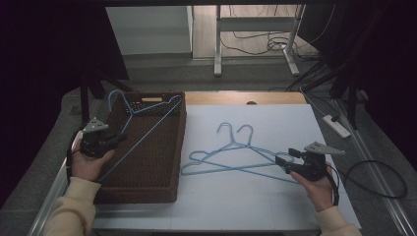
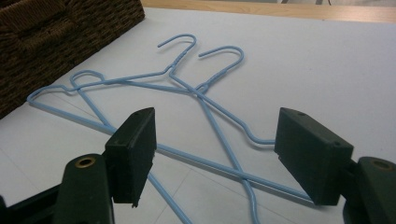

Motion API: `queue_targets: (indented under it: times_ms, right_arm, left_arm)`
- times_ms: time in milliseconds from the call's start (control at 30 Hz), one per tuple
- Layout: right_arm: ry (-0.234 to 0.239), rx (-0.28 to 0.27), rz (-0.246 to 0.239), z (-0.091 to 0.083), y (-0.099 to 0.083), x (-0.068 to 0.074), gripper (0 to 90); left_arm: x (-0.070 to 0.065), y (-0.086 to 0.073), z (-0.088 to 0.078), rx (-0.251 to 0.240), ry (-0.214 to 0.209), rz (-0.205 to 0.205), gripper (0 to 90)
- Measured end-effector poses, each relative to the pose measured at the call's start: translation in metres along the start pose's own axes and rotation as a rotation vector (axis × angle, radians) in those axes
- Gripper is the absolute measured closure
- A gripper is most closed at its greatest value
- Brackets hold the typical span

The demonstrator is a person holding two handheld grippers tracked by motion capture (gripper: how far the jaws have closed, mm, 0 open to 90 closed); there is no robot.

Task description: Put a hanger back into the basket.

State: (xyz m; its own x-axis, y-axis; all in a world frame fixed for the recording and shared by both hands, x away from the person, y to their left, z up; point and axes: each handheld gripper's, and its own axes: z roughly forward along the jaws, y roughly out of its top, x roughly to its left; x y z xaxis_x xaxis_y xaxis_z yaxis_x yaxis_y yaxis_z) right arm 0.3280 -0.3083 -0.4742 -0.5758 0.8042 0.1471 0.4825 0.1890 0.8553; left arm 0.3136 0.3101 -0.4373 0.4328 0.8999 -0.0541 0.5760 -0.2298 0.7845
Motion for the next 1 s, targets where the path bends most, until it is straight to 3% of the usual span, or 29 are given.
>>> queue_targets:
  times_ms: [433, 633, 800, 1000]
  right_arm:
    - [0.004, 0.001, -0.006, 0.001, 0.0, 0.001, 30.1]
    - [0.002, 0.005, -0.005, 0.002, -0.001, 0.001, 30.1]
    - [0.002, 0.008, -0.006, 0.002, -0.001, 0.002, 30.1]
    - [0.002, 0.007, -0.006, 0.002, -0.001, 0.002, 30.1]
  left_arm:
    - [0.004, 0.002, 0.017, 0.117, 0.016, -0.016, 86.7]
    - [0.008, 0.0, 0.024, 0.175, 0.023, -0.048, 86.6]
    - [0.009, -0.002, 0.033, 0.261, 0.02, -0.055, 86.2]
    - [0.009, -0.002, 0.037, 0.296, 0.054, -0.058, 84.8]
